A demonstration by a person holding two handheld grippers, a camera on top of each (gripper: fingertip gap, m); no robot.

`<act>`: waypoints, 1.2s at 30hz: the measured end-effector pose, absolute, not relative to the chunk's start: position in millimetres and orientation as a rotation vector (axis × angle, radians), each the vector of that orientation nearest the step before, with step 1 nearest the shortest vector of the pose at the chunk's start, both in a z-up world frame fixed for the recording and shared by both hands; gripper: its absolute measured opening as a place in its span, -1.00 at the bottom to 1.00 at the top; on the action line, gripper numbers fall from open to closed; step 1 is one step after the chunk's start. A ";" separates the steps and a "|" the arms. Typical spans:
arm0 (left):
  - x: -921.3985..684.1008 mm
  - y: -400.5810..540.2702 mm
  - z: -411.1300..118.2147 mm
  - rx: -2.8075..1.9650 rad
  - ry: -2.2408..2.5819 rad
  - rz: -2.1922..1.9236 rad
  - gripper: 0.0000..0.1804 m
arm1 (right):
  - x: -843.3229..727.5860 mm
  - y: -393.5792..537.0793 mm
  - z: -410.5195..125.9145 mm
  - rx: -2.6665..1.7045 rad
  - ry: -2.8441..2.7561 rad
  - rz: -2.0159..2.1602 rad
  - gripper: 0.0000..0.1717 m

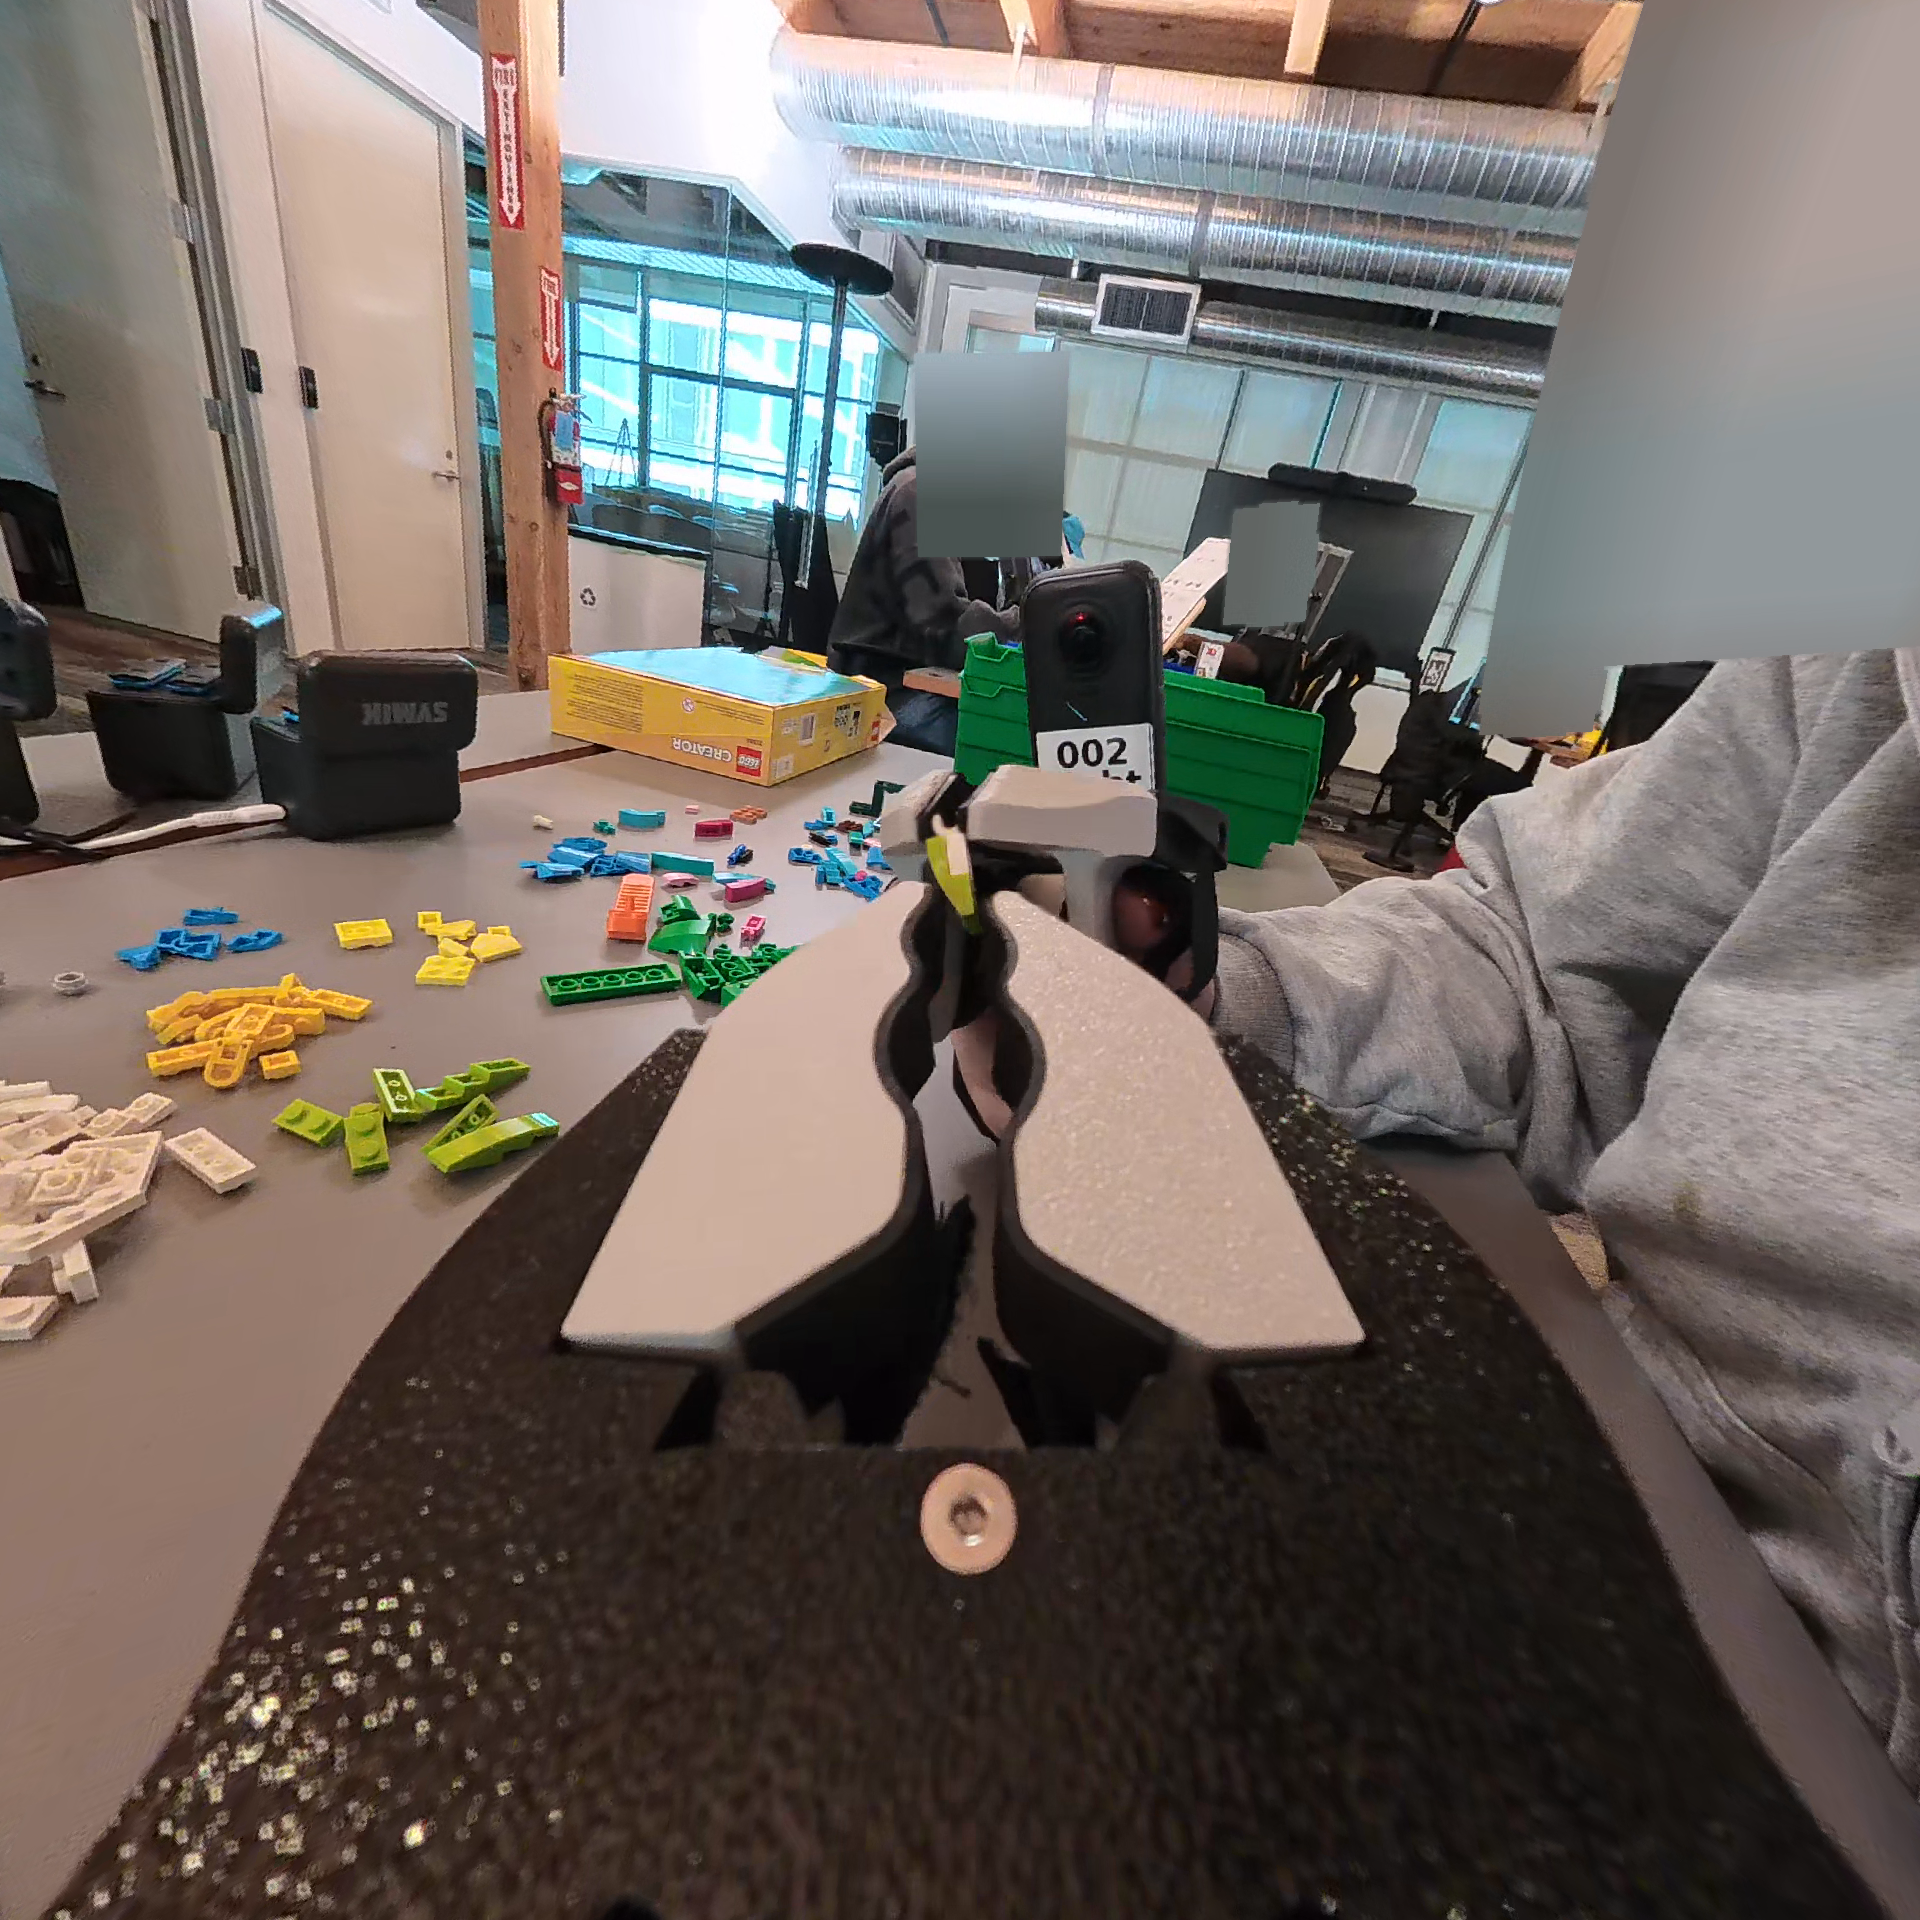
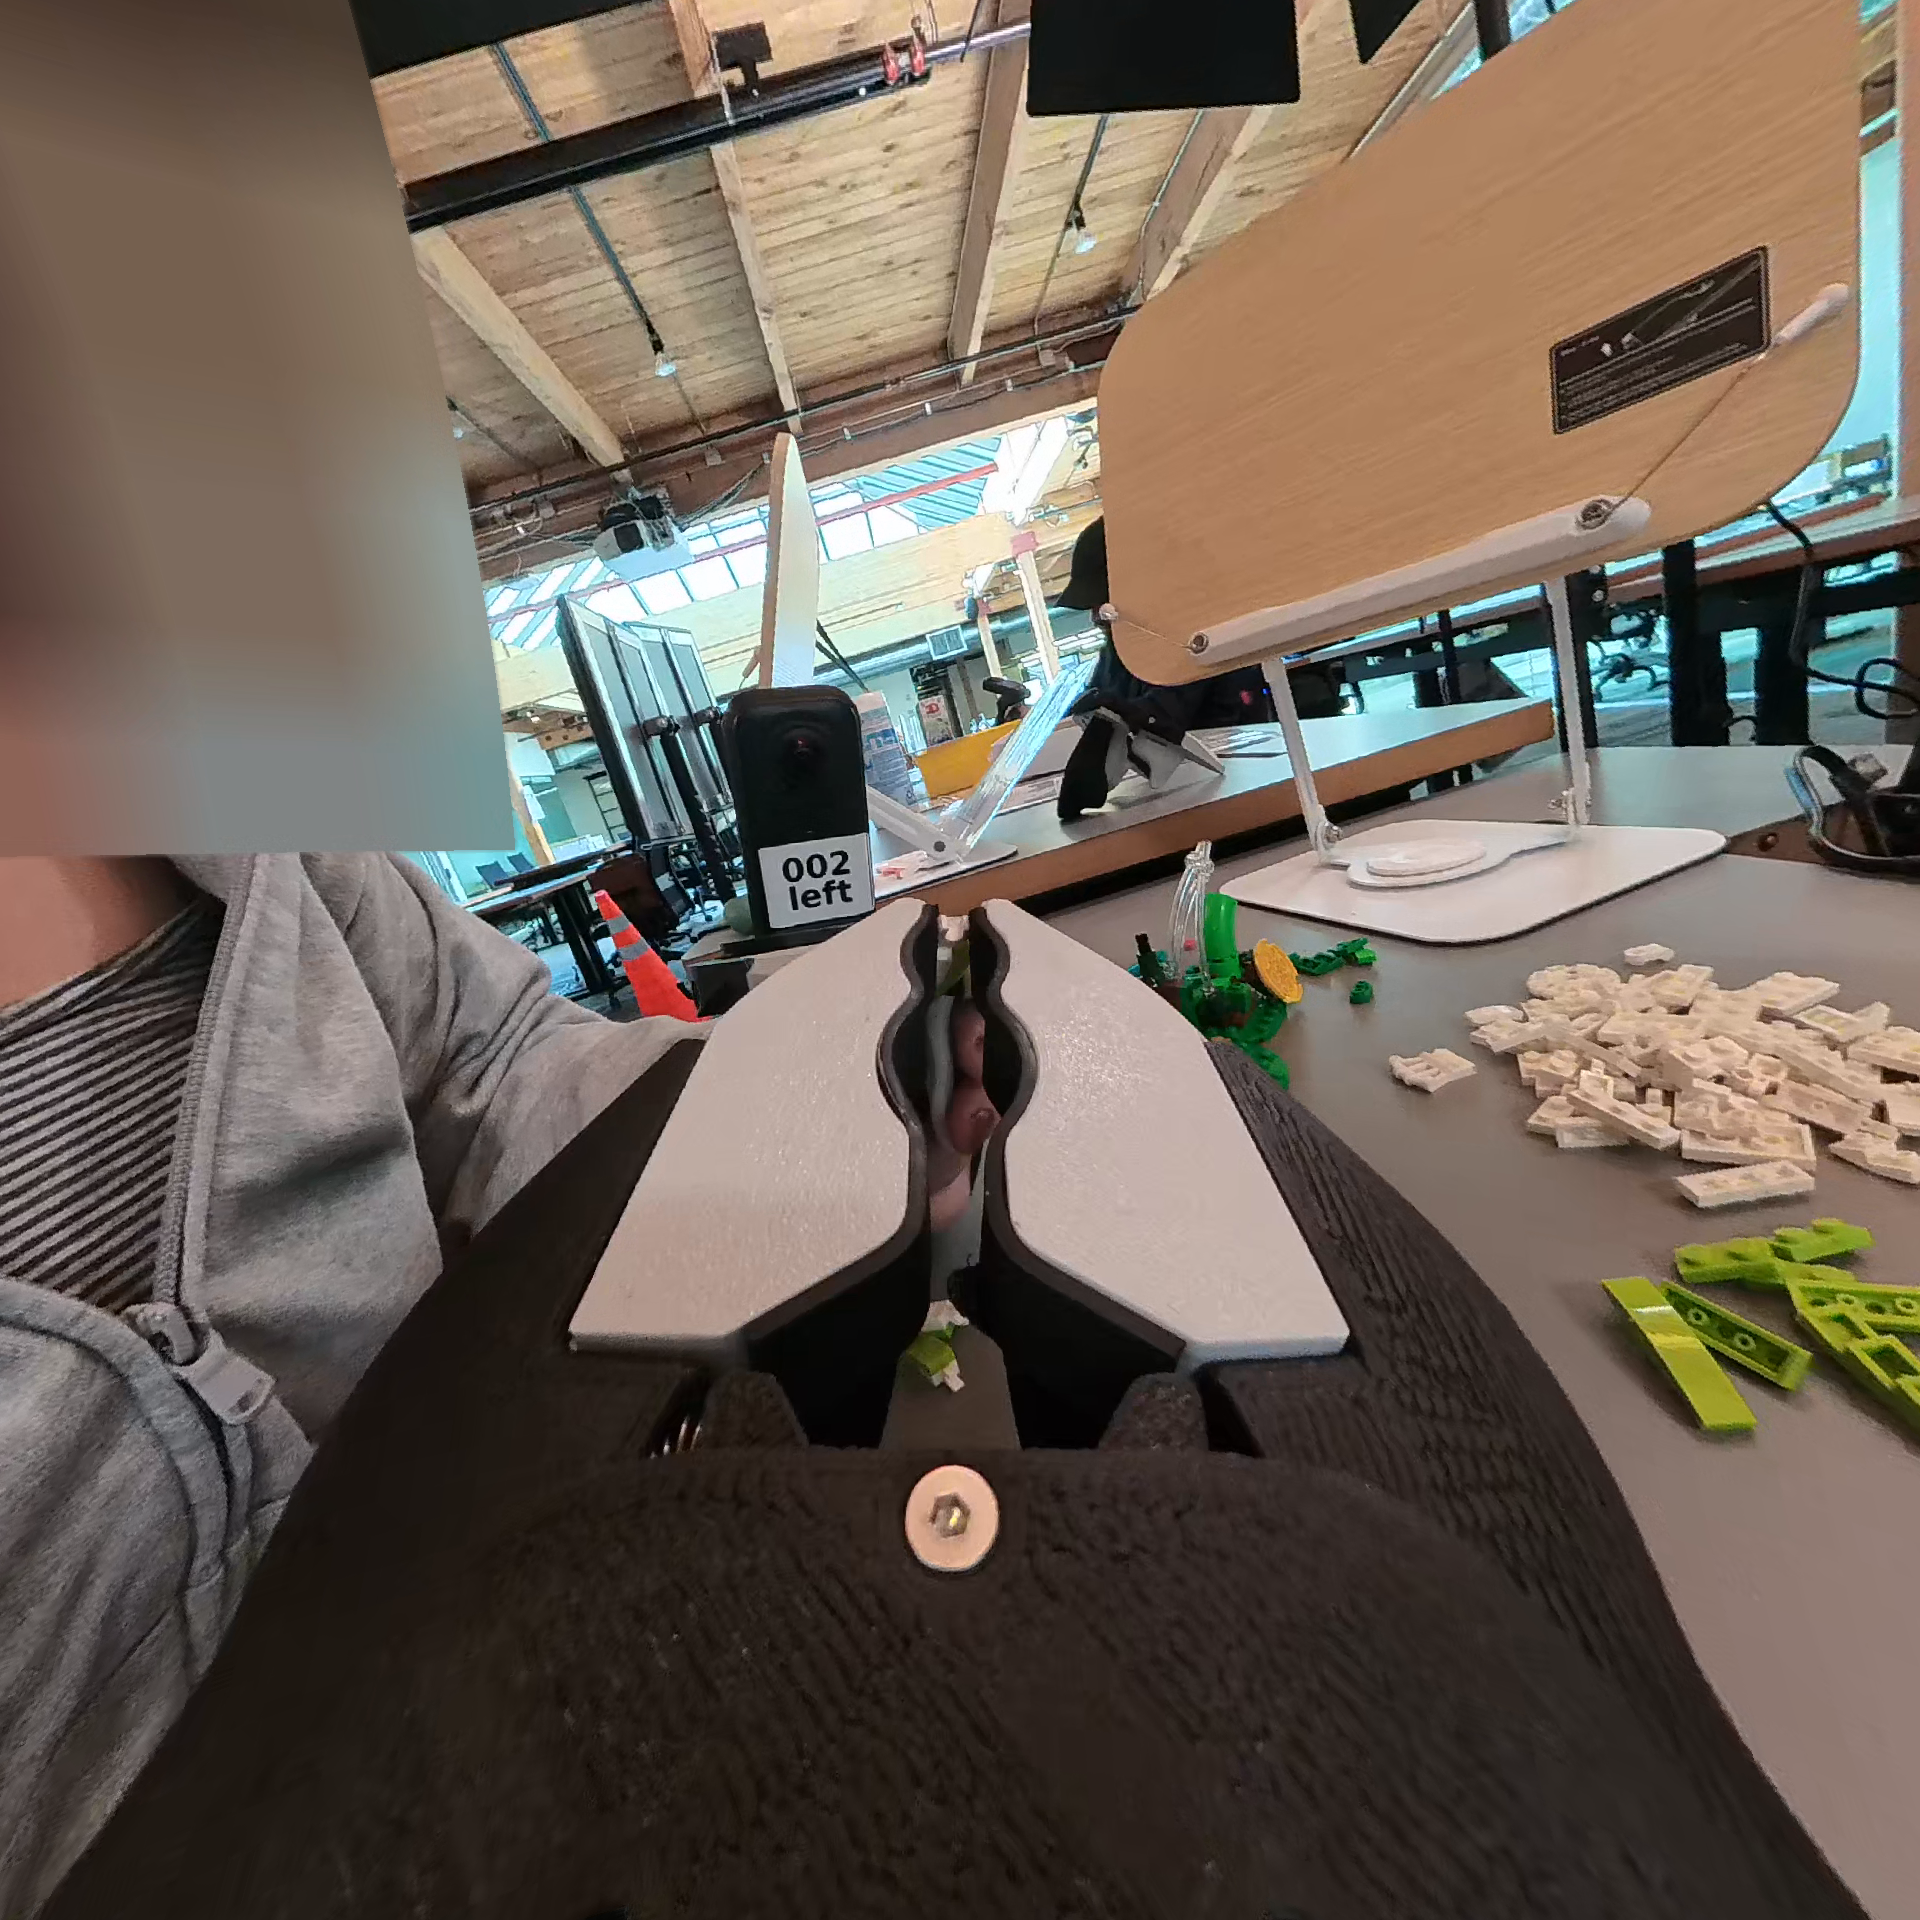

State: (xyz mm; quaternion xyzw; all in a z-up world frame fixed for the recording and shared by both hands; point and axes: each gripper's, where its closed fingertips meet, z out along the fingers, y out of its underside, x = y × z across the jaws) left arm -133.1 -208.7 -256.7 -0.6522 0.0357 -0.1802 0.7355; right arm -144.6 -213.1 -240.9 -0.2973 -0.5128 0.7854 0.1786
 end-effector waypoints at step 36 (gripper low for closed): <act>-166.6 -202.9 -314.8 -1.834 0.538 0.558 -0.97 | -173.2 -198.3 -316.7 -0.473 -1.885 0.601 -0.93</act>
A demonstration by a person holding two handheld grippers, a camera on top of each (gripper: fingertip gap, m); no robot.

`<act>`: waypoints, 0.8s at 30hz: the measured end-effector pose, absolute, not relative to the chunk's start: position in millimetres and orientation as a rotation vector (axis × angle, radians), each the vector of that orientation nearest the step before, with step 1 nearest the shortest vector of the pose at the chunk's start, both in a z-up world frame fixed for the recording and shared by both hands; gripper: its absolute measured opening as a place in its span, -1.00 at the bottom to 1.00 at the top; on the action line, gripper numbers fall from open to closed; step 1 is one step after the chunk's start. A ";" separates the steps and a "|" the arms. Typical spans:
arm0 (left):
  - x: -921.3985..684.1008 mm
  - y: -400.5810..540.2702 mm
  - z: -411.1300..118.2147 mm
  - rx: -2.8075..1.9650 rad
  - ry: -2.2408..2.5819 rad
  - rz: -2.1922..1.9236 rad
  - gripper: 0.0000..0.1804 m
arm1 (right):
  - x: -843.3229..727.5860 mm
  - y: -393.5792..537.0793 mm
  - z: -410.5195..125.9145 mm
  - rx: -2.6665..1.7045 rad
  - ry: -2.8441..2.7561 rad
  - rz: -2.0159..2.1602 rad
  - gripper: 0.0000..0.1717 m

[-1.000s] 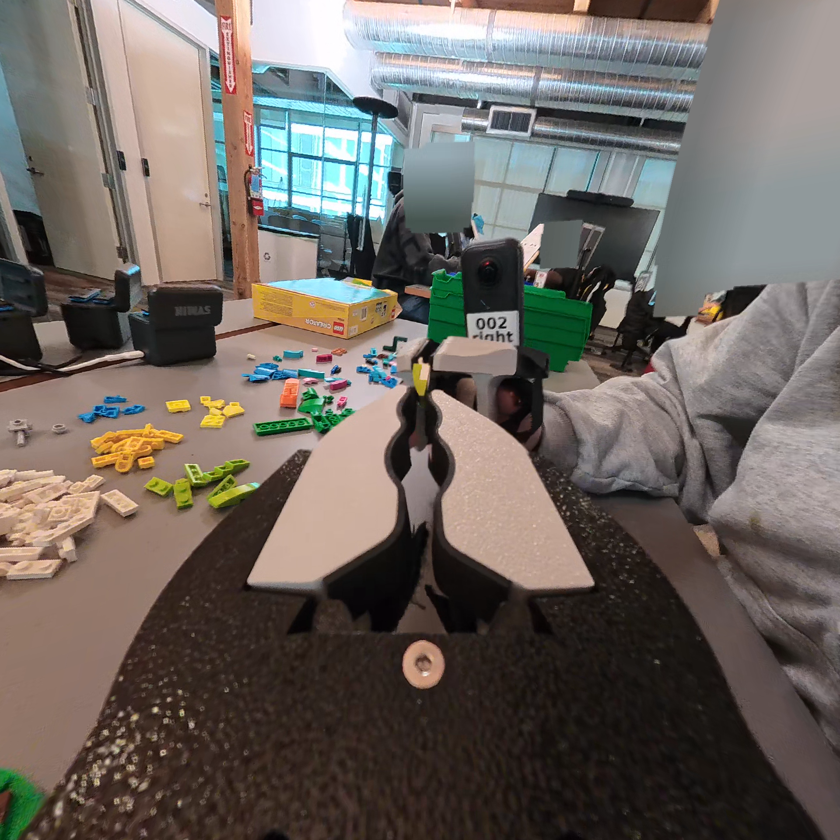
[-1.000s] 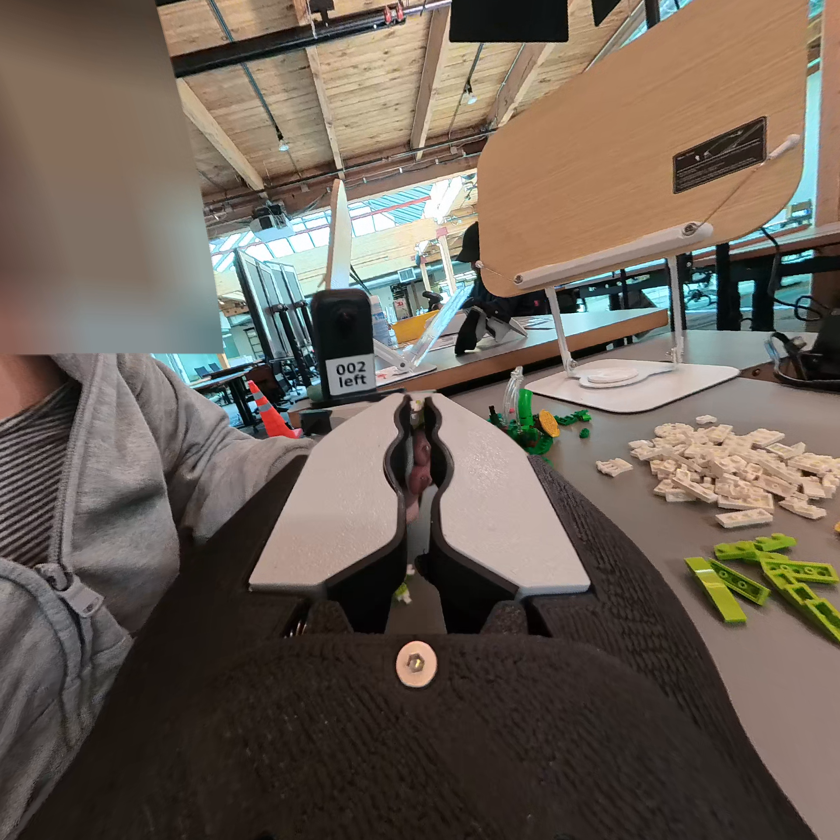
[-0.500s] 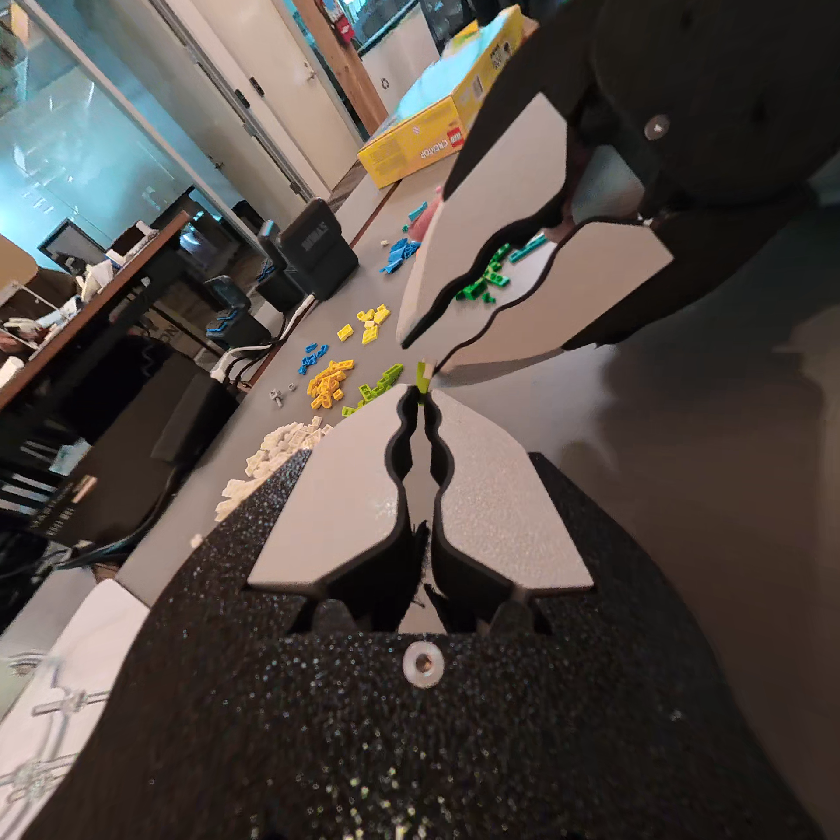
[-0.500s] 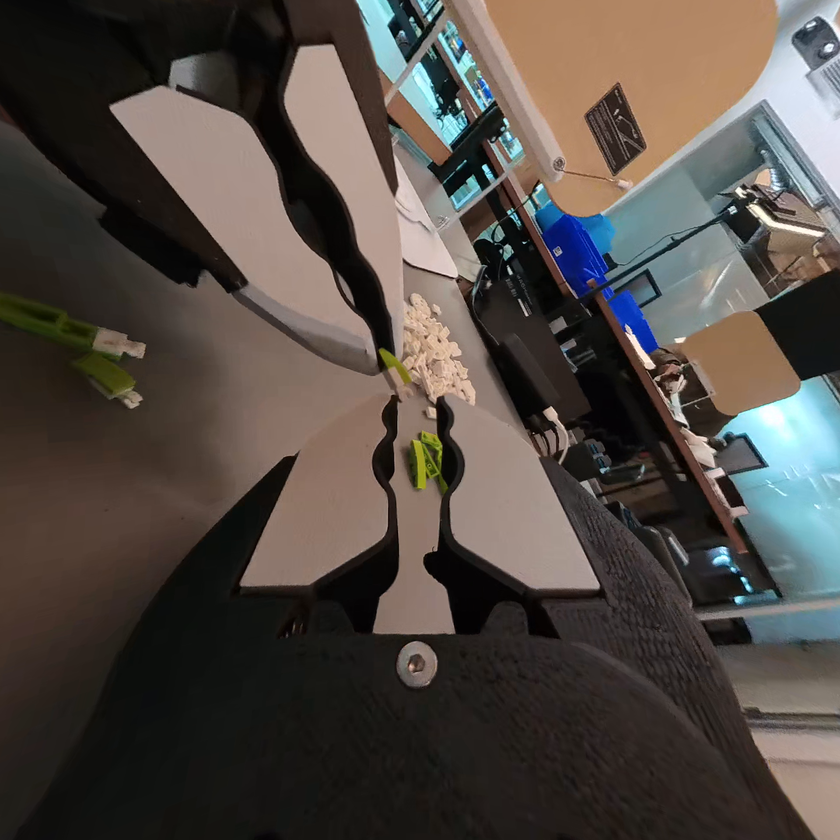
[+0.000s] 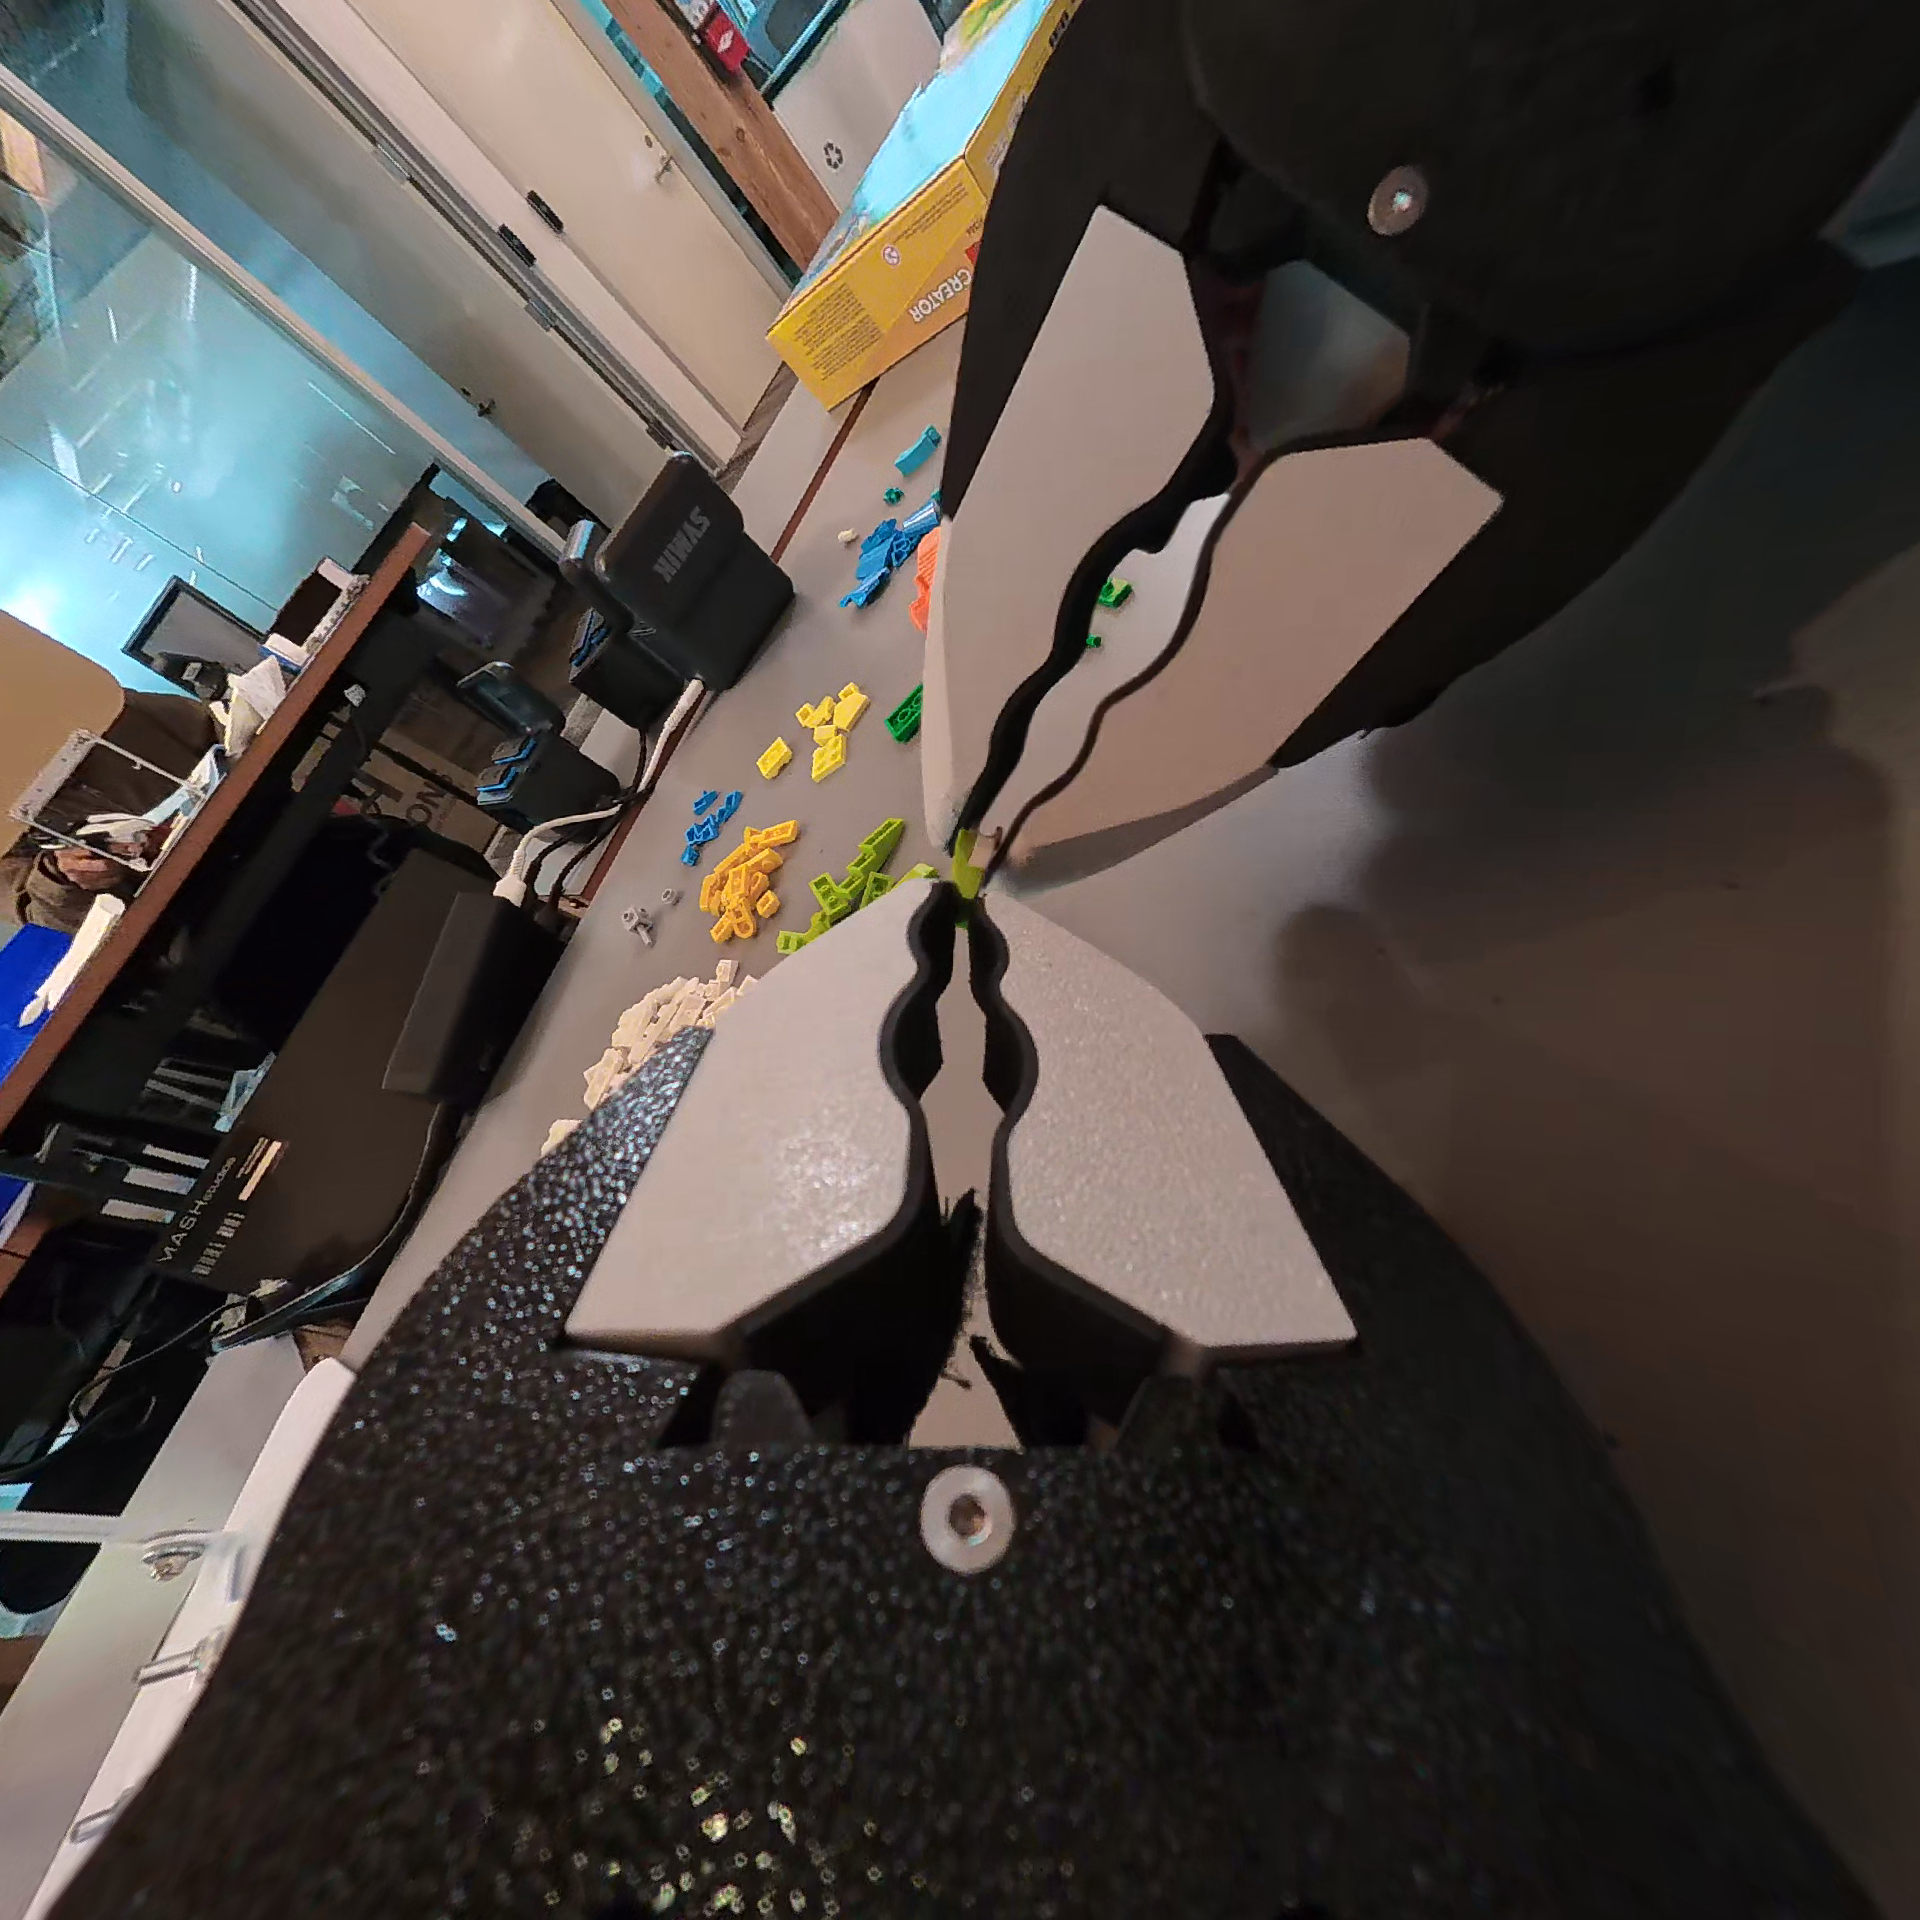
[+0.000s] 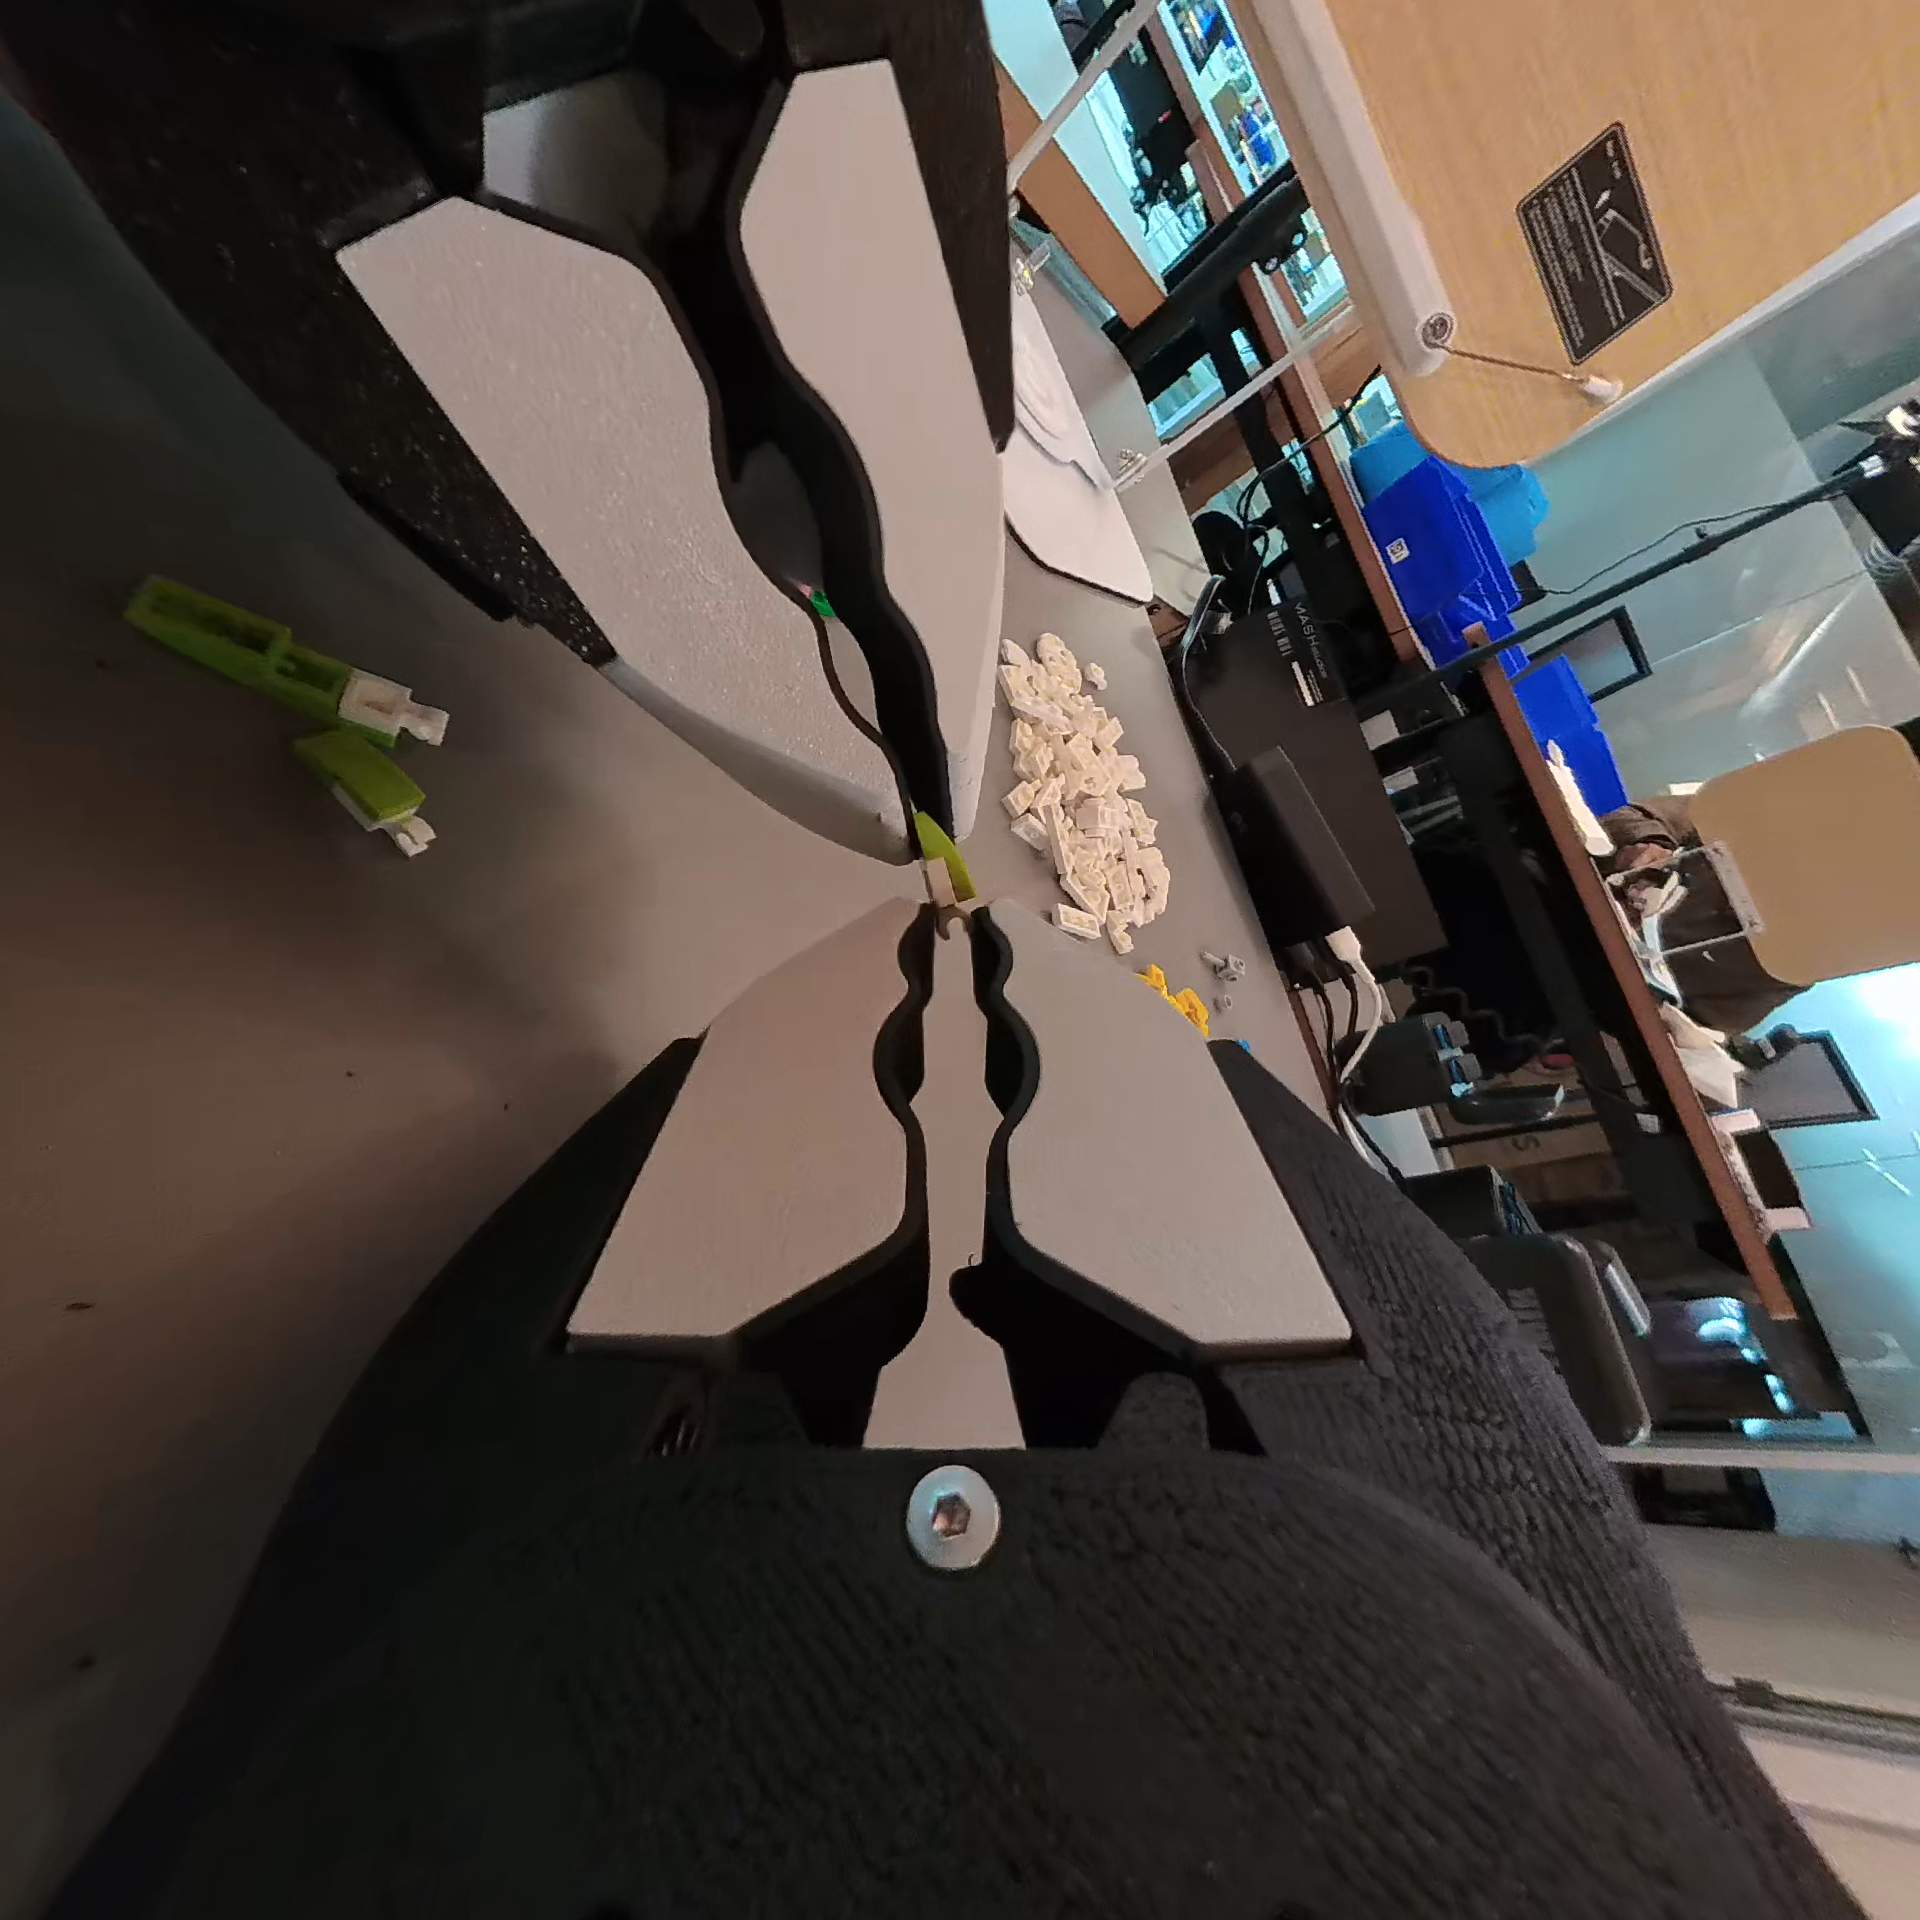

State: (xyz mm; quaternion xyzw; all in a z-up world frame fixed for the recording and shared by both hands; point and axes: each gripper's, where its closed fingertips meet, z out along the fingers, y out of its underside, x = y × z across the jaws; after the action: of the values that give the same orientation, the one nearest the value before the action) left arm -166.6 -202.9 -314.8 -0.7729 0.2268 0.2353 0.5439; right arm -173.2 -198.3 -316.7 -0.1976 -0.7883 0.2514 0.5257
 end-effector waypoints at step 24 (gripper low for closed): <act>-150.0 -207.3 -321.2 -1.905 0.335 -0.041 -0.77 | -169.4 -206.4 -310.5 0.070 -1.719 0.244 -0.95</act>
State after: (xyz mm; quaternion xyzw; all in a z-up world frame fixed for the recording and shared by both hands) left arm -150.0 -207.3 -321.2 -0.8109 0.1426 -0.0174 0.5674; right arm -169.4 -206.4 -310.5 0.0309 -0.7555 0.1074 0.6456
